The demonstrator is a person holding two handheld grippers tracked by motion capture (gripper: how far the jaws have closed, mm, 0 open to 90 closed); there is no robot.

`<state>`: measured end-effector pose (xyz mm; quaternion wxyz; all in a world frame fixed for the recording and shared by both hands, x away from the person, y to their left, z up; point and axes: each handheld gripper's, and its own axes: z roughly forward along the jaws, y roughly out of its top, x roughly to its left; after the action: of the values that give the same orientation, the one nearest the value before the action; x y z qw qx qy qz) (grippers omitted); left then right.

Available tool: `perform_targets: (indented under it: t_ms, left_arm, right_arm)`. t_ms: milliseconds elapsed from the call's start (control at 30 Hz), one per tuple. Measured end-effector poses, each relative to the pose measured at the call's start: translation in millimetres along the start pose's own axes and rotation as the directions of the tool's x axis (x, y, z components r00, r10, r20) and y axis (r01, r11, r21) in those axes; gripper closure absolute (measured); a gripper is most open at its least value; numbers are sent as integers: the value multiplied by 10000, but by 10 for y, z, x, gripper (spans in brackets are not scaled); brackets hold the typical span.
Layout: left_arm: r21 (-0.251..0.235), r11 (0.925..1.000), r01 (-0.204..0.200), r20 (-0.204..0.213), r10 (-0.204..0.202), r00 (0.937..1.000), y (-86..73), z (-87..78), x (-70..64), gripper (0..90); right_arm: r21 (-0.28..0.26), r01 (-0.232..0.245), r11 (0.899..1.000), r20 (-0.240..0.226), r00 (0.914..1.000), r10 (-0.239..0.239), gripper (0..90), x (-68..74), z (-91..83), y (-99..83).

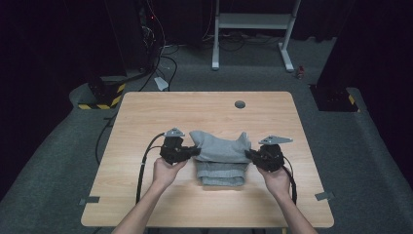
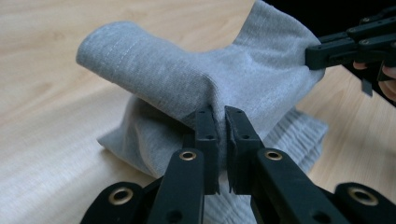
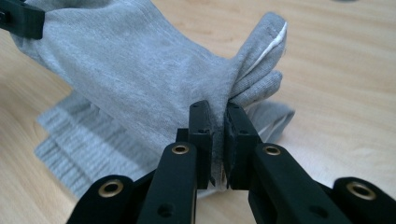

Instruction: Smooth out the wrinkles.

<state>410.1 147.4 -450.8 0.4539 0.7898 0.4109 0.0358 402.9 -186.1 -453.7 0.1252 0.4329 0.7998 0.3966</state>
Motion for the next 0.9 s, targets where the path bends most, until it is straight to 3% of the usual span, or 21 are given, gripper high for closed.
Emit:
perform_targets:
  t_ms: [200, 300, 433, 567, 700, 900]
  left_arm:
    - [299, 9993, 215, -58, -214, 9998, -226, 40, -21, 847]
    - [542, 9984, 129, -128, -123, 9998, -334, 75, -34, 847]
    - [846, 9959, 305, -160, -292, 9994, -442, 164, -30, 847]
    - [970, 9941, 488, -303, -461, 9985, -473, 219, -17, 847]
    - [1089, 9931, 431, -535, -374, 9979, -469, 269, -12, 847]
    - [831, 9939, 724, -825, -656, 9944, -382, 362, 94, 847]
  right_arm:
    - [349, -151, 9993, -112, 9998, 155, 826, 19, 64, -215]
    - [609, 32, 9981, 3, 10000, -33, 824, 59, 99, -315]
    - [718, 38, 9974, 24, 10000, -40, 822, 67, 160, -419]
    - [878, 14, 9961, 118, 9999, -25, 820, 89, 197, -442]
    - [948, 279, 9951, 314, 9990, -310, 820, 98, 248, -428]
    - [995, 344, 9944, 687, 9968, -414, 821, 17, 390, -319]
